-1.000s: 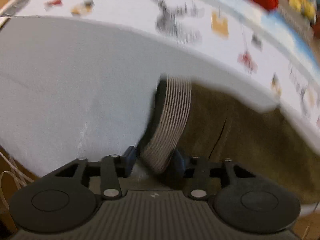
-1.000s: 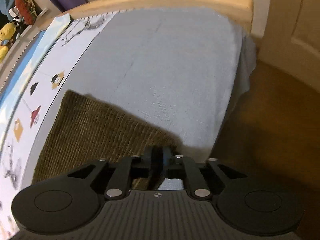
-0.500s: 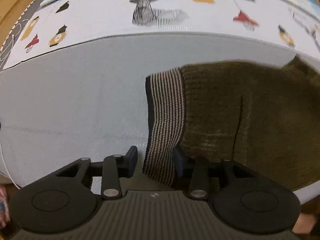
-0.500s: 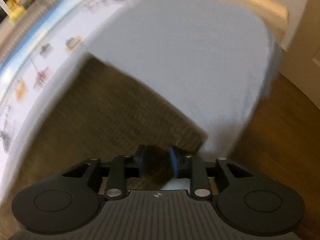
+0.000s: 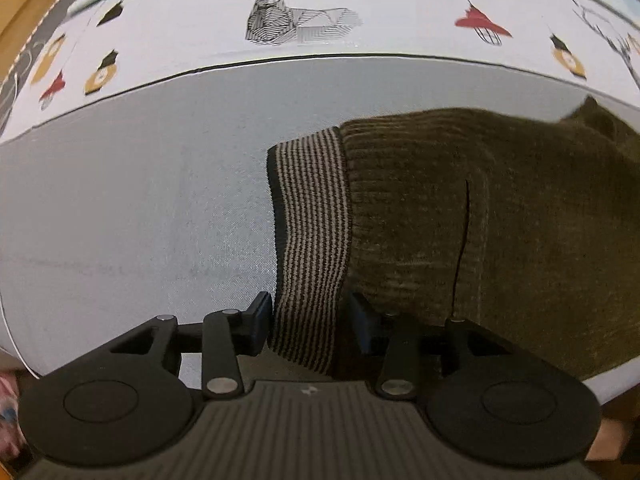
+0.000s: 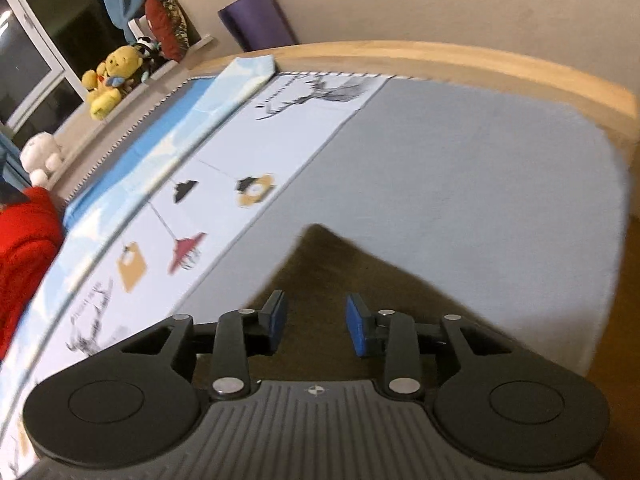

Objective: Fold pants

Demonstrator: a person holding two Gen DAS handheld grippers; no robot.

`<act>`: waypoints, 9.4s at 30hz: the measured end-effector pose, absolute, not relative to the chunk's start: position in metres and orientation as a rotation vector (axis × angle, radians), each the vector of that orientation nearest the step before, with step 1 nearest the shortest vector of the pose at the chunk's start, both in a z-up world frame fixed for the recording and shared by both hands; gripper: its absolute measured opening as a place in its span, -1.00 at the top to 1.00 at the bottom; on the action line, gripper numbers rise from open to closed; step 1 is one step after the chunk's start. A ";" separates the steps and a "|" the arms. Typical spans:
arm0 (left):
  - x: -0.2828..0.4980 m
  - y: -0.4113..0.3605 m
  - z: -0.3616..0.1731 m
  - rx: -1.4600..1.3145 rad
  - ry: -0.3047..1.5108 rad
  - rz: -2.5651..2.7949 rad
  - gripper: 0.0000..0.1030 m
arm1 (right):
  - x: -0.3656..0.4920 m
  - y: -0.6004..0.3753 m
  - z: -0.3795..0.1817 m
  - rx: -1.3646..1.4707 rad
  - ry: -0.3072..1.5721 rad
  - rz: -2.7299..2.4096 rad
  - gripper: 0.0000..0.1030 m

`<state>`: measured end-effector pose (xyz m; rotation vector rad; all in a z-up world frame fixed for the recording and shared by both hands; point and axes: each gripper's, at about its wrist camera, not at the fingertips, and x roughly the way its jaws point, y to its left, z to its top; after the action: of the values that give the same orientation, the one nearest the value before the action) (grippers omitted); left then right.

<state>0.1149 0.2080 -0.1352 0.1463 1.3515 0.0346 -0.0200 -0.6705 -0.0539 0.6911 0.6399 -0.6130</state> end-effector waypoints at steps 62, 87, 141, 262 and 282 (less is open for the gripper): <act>0.128 0.221 -0.124 0.061 1.302 0.058 0.24 | 0.226 -0.181 -0.114 -0.009 0.978 0.624 0.82; 0.128 0.198 -0.078 -0.061 1.092 -0.034 0.24 | 0.142 -0.304 -0.077 -0.205 0.949 0.332 0.74; 0.096 0.105 -0.066 0.236 1.065 -0.108 0.34 | -0.177 -0.709 -0.097 1.052 0.646 -0.788 0.41; 0.201 -0.040 -0.119 -0.203 1.146 -0.493 0.62 | -0.063 -0.384 -0.103 0.152 0.871 -0.122 0.18; 0.063 -0.072 -0.139 0.524 1.129 -0.833 0.40 | -0.066 -0.352 -0.082 0.018 0.805 -0.156 0.18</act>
<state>0.0631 -0.0719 -0.1391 0.5242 1.1289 -0.8331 -0.0656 -0.3517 -0.0819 0.0175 0.8047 -0.1564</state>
